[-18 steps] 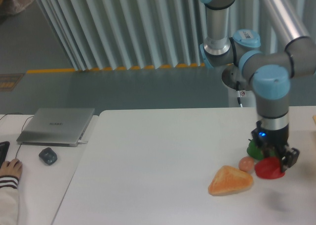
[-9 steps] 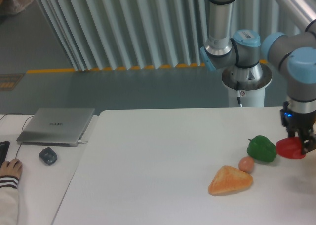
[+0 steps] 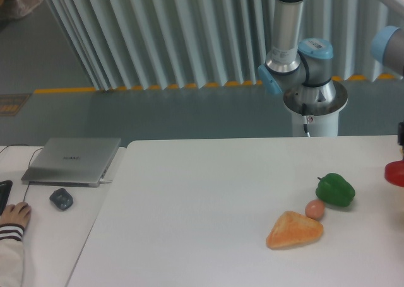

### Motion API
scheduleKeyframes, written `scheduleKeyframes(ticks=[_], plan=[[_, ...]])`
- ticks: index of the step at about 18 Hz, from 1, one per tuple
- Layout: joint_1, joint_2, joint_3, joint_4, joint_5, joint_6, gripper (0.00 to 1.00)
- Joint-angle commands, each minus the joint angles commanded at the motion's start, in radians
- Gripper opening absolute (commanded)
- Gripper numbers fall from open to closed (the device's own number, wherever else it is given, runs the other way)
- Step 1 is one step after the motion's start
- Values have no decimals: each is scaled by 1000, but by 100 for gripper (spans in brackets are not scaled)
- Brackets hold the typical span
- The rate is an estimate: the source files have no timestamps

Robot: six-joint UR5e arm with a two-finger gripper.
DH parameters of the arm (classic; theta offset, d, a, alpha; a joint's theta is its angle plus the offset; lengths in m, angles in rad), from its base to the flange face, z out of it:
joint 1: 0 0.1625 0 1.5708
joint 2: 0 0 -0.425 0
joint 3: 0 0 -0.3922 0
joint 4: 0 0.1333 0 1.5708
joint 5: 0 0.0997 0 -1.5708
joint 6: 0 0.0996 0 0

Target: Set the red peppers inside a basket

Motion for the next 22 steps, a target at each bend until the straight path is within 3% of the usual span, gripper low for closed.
scheduleKeyframes(ticks=[7, 10, 11, 12, 15, 19, 22], plan=[[68, -21, -3, 119, -6, -5, 41], [115, -29, -3, 141, -6, 28, 41], [127, -31, -5, 141, -3, 82, 45], [134, -31, -8, 143, -2, 89, 57], [155, -32, -12, 172, -3, 97, 63], [167, -32, -14, 172, -5, 88, 100], [164, -29, -28, 172, -6, 78, 100]])
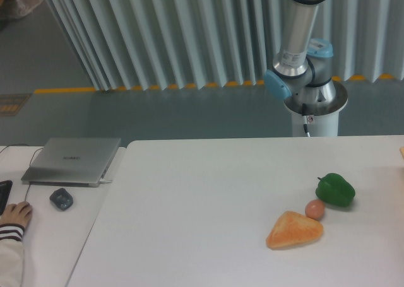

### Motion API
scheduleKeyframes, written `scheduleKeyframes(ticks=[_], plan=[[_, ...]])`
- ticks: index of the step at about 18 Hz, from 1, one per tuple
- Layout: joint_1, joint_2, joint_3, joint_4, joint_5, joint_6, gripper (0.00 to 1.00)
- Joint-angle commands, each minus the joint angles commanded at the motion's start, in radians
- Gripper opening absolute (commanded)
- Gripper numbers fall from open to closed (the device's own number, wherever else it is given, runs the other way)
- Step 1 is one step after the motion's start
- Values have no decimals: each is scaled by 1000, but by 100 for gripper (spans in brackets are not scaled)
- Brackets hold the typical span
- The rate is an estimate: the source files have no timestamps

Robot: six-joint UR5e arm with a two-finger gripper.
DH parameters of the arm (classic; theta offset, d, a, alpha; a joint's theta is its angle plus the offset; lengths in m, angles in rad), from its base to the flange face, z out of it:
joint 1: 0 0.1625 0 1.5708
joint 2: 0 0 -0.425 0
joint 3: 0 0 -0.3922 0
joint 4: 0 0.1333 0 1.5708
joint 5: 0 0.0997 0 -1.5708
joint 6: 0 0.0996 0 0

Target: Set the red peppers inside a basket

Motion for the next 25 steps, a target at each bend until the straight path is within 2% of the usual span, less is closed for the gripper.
scheduleKeyframes(ticks=[3, 5, 9, 16, 25], plan=[[-20, 5, -2, 0, -3, -57, 100], [-58, 6, -2, -3, -12, -63, 100], [-83, 8, -2, -6, -14, -64, 100], [-254, 6, -2, -9, -31, -236, 100], [-377, 28, -5, -80, -20, -319, 100]])
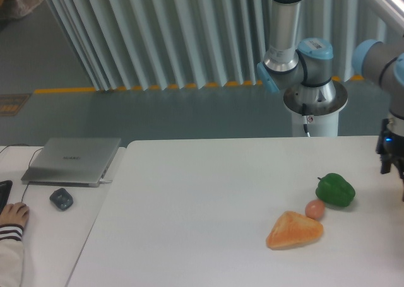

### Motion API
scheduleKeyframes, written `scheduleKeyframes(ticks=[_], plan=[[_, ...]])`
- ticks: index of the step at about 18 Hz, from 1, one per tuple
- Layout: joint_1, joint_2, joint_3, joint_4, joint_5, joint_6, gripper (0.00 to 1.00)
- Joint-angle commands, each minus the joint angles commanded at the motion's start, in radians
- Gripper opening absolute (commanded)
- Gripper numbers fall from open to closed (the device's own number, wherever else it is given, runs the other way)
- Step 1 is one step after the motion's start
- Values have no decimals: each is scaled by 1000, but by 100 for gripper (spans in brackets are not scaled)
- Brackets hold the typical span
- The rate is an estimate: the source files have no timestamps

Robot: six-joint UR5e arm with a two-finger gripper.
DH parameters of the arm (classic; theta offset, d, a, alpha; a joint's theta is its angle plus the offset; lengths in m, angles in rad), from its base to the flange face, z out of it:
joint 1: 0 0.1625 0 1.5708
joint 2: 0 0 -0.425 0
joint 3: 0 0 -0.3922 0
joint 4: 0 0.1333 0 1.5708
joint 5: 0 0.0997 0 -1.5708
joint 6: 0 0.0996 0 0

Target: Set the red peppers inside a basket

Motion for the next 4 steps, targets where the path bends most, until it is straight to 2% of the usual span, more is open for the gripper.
scheduleKeyframes(ticks=[2, 4], plan=[[-17, 2, -3, -12, 6, -28, 100], [-22, 11, -28, 0, 5, -46, 100]])
